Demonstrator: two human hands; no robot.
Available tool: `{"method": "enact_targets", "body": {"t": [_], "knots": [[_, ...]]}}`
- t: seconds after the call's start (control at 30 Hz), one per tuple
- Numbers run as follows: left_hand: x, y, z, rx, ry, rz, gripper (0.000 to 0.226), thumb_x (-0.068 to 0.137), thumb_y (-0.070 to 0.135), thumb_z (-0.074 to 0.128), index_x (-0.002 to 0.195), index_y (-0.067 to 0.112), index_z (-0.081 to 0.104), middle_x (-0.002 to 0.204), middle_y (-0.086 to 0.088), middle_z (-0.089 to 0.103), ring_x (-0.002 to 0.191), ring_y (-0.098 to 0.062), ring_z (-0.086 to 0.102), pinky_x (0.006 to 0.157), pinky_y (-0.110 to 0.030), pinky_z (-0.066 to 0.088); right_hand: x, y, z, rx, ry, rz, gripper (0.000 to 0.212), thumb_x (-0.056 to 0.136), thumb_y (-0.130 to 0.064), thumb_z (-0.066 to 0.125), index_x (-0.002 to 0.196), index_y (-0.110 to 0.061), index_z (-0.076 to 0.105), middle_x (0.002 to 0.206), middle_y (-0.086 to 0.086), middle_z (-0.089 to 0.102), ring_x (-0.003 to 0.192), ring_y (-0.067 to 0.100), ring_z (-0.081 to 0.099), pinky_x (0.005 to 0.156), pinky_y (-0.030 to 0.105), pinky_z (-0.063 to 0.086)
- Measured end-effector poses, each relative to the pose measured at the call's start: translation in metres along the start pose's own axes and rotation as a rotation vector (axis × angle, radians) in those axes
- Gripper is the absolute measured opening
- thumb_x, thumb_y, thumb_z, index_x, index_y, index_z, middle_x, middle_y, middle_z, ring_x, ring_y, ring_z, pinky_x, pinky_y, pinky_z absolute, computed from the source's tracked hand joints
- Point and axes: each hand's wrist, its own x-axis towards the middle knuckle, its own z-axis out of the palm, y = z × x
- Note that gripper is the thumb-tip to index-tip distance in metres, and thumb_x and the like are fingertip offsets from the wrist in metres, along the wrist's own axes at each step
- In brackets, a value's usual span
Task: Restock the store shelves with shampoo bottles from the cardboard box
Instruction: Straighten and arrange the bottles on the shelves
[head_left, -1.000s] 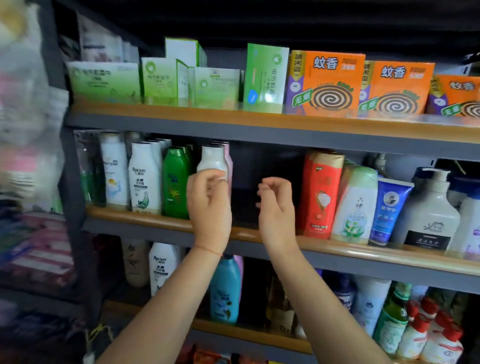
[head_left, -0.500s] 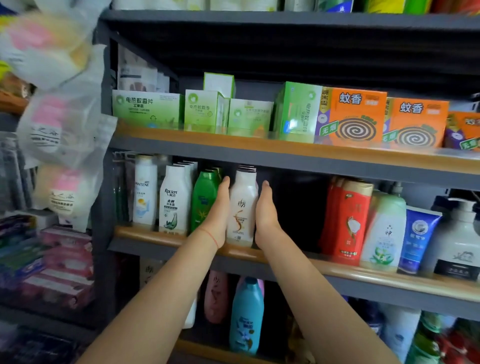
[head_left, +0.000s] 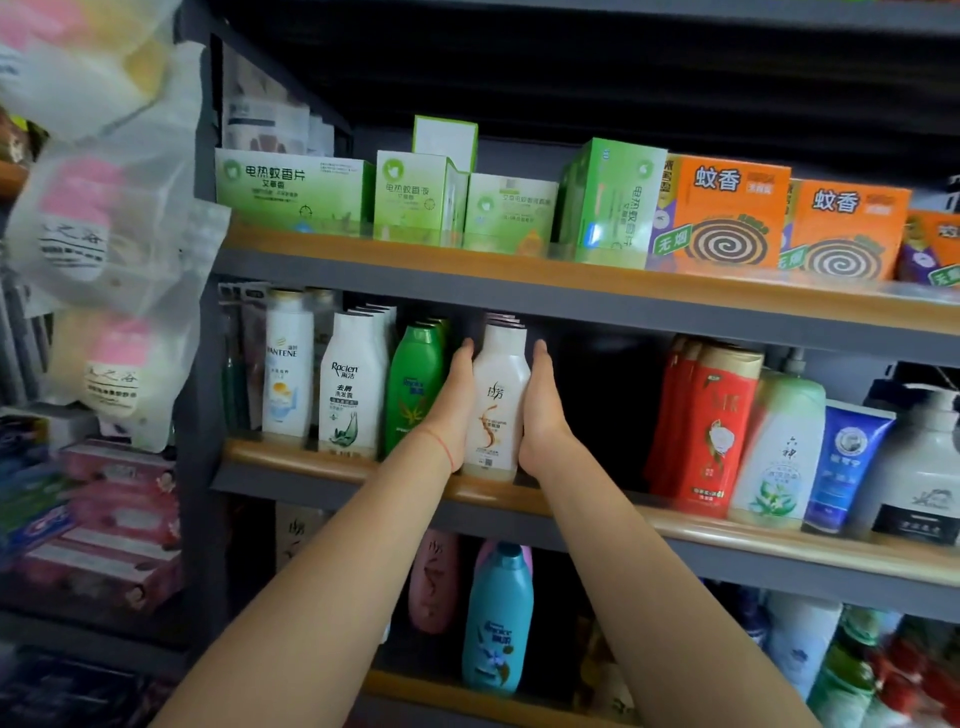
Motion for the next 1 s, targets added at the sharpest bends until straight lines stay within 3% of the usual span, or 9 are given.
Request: {"method": "enact_targets", "body": {"t": [0.2,0.37,0.47,0.57,0.67,0.77,0.87,1.0], "knots": [[0.000,-0.002,0.007,0.013,-0.057,0.010,0.058,0.097,0.064,0.033,0.078,0.021,0.067,0.074,-0.007,0.070,0.065,-0.024,0.062,0.067,-0.031,0.048,-0.004,-0.003,-0.007,0.001,0.002,-0.004,0.062,0.095,-0.067,0.032,0.126,-0.022,0.062,0.066,0.005,0.069,0.057,0.020,0.065,0.058,0.027,0.054],[-0.003,-0.008,0.022,0.041,-0.102,0.021,0.058,0.097,0.063,0.031,0.082,0.021,0.069,0.079,-0.009,0.071,0.068,-0.025,0.064,0.068,-0.032,0.050,-0.010,-0.010,-0.024,0.005,0.023,-0.021,0.058,0.094,-0.068,0.032,0.096,-0.022,0.068,0.067,0.006,0.069,0.060,0.021,0.065,0.063,0.030,0.054],[-0.005,-0.010,0.030,0.031,-0.119,0.021,0.057,0.098,0.061,0.031,0.082,0.020,0.067,0.079,-0.010,0.069,0.066,-0.025,0.063,0.067,-0.031,0.050,-0.014,-0.013,-0.030,0.009,0.046,-0.026,0.061,0.093,-0.070,0.032,0.095,-0.022,0.070,0.072,0.007,0.071,0.064,0.023,0.066,0.068,0.032,0.055],[-0.013,-0.013,0.031,0.020,-0.028,0.060,0.050,0.099,0.057,0.035,0.087,0.020,0.066,0.082,-0.008,0.070,0.069,-0.022,0.065,0.064,-0.029,0.050,-0.018,-0.009,-0.031,-0.027,0.065,-0.033,0.064,0.094,-0.070,0.029,0.112,-0.024,0.071,0.080,0.005,0.075,0.077,0.023,0.070,0.075,0.035,0.055],[-0.023,-0.026,0.022,0.124,0.093,0.262,0.036,0.099,0.051,0.039,0.104,0.026,0.065,0.097,-0.002,0.072,0.090,-0.021,0.068,0.069,-0.031,0.051,-0.033,0.003,-0.038,-0.192,0.134,-0.196,0.054,0.098,-0.059,0.029,0.125,-0.027,0.064,0.099,-0.001,0.075,0.097,0.018,0.069,0.088,0.037,0.055],[-0.032,-0.039,0.009,0.398,-0.002,0.467,0.032,0.097,0.045,0.051,0.122,0.027,0.061,0.108,0.005,0.070,0.099,-0.014,0.068,0.080,-0.031,0.055,-0.053,0.012,-0.044,-0.386,0.183,-0.412,0.037,0.101,-0.039,0.039,0.127,-0.022,0.059,0.113,-0.004,0.066,0.105,0.011,0.063,0.088,0.029,0.051],[-0.032,-0.034,0.002,0.551,-0.034,0.490,0.034,0.092,0.040,0.065,0.125,0.032,0.057,0.110,0.008,0.070,0.097,-0.009,0.068,0.082,-0.029,0.057,-0.058,0.012,-0.047,-0.503,0.154,-0.472,0.035,0.101,-0.031,0.045,0.134,-0.023,0.054,0.119,-0.004,0.064,0.108,0.010,0.061,0.094,0.033,0.051],[-0.028,-0.028,0.005,0.598,-0.104,0.457,0.035,0.094,0.034,0.066,0.127,0.025,0.061,0.114,0.003,0.070,0.096,-0.007,0.068,0.073,-0.017,0.055,-0.058,0.008,-0.058,-0.514,0.159,-0.462,0.039,0.103,-0.027,0.043,0.141,-0.021,0.047,0.121,-0.004,0.060,0.110,0.013,0.060,0.097,0.037,0.051]]}}
